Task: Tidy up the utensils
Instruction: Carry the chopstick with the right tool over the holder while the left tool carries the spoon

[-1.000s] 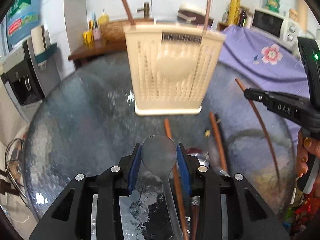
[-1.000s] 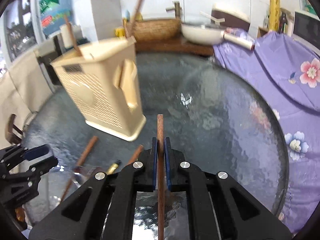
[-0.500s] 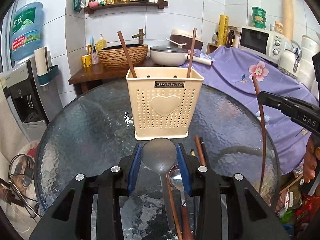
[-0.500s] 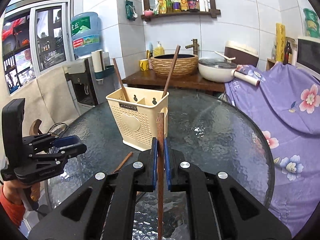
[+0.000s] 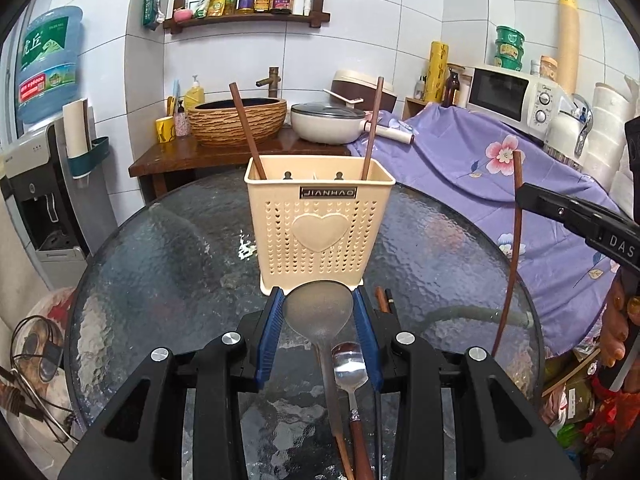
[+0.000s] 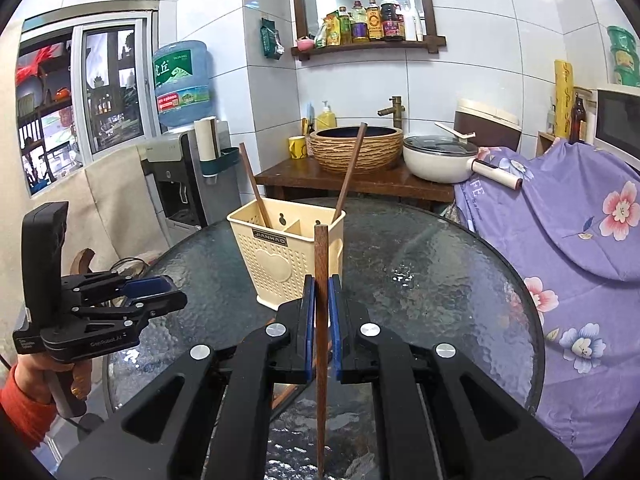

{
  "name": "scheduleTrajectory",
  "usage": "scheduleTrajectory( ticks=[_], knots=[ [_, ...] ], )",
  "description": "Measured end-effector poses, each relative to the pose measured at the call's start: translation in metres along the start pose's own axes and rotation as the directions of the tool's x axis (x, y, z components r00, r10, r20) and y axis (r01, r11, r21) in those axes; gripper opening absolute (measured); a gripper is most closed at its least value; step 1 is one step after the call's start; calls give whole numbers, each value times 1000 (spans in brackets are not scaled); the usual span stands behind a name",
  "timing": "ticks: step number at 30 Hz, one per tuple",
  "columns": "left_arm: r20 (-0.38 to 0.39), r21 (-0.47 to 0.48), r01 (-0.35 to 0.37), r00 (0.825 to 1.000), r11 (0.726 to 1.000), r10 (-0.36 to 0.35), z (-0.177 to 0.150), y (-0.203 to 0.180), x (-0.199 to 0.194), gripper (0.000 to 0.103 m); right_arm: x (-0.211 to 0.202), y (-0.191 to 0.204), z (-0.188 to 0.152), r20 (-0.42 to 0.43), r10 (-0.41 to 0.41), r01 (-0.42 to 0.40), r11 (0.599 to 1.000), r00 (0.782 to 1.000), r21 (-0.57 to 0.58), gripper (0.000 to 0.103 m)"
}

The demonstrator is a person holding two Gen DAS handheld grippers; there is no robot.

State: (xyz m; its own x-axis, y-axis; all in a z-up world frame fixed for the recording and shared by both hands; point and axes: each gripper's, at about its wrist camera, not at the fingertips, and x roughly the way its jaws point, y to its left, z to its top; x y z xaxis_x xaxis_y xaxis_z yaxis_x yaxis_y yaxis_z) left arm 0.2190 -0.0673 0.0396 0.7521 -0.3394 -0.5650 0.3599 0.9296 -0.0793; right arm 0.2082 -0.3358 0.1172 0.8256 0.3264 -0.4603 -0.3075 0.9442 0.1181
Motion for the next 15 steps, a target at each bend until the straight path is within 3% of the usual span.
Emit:
scheduleTrajectory(
  ticks=[15],
  knots=[
    [40,0,26,999,1000,-26,38,4,-3,35,-4,9,36,38,46,-45,999,998,-21,8]
  ],
)
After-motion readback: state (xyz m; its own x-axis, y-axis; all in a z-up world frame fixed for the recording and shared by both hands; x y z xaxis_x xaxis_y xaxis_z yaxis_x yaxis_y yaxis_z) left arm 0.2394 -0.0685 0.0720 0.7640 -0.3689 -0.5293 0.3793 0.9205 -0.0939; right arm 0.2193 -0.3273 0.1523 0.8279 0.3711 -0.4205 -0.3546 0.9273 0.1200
